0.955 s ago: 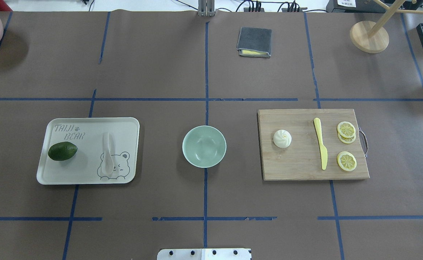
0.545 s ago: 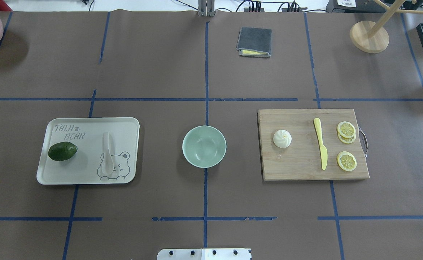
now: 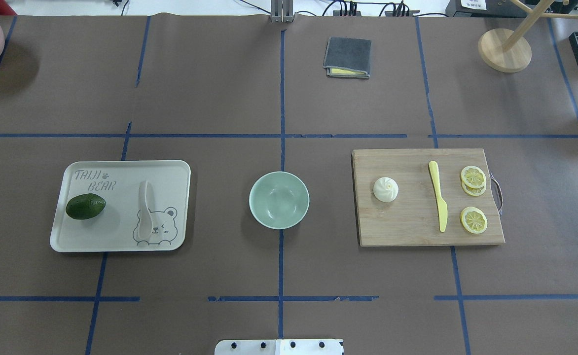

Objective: Put spoon and bun in bowl

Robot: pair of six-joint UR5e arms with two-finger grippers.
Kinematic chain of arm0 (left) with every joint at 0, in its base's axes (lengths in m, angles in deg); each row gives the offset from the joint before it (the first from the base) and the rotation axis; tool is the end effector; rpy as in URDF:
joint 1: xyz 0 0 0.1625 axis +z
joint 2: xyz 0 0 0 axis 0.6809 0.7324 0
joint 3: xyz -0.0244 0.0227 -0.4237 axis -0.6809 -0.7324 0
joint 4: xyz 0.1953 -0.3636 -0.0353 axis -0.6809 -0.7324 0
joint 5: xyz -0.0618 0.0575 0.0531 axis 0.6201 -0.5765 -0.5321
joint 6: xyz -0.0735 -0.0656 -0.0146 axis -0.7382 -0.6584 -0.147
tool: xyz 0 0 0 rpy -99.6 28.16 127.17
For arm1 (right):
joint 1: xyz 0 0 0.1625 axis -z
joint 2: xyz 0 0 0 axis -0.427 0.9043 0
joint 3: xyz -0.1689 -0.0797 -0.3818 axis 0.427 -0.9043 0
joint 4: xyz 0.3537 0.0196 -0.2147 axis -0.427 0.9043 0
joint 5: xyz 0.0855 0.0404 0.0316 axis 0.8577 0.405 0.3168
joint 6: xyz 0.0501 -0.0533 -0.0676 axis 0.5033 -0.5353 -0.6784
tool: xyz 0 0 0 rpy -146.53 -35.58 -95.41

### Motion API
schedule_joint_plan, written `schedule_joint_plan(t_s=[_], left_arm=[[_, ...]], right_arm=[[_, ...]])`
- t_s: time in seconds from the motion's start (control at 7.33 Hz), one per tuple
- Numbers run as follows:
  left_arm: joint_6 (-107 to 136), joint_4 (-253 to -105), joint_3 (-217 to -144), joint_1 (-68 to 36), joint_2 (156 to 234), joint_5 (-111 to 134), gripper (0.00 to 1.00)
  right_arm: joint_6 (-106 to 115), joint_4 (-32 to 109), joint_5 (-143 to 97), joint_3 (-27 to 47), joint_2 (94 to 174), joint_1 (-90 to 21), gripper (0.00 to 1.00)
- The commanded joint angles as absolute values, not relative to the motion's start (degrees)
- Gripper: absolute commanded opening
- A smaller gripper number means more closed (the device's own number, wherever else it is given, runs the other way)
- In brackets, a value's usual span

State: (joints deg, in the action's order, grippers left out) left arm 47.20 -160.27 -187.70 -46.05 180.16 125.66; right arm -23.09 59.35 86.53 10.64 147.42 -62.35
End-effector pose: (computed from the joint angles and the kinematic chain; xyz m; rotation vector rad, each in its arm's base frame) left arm -0.0524 -0.5353 0.5285 0.4528 0.7356 0.4564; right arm 0.0440 -0.5393 0.5861 0.0944 -0.7332 -0.2379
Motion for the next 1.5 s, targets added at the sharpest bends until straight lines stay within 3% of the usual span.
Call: schedule_joint_plan(t_s=[0.0, 0.55, 0.82, 1.09, 1.36], left_arm=[[45.1, -176.1, -187.7, -44.4, 182.7, 123.0, 1.00], [2.1, -194.9, -188.1, -33.0, 183.1, 123.2, 1.00], [-12.2, -195.5, -189.3, -27.0, 185.1, 121.9, 1.00], [-15.2, -192.8, -197.7, -7.5, 182.9, 96.6, 1.00], [-28.4, -183.9, -198.0, -0.4, 185.9, 95.8, 1.00]], right_arm=[[-22.0, 58.3, 86.5, 10.4, 147.2, -62.4, 1.00], [-21.9, 58.3, 87.5, 10.1, 147.3, -62.4, 1.00], [-21.9, 58.3, 88.9, 10.3, 147.6, -62.4, 1.00], [-21.8, 58.3, 89.0, 10.9, 147.6, -62.4, 1.00], [-21.9, 58.2, 89.0, 10.7, 147.4, -62.4, 1.00]])
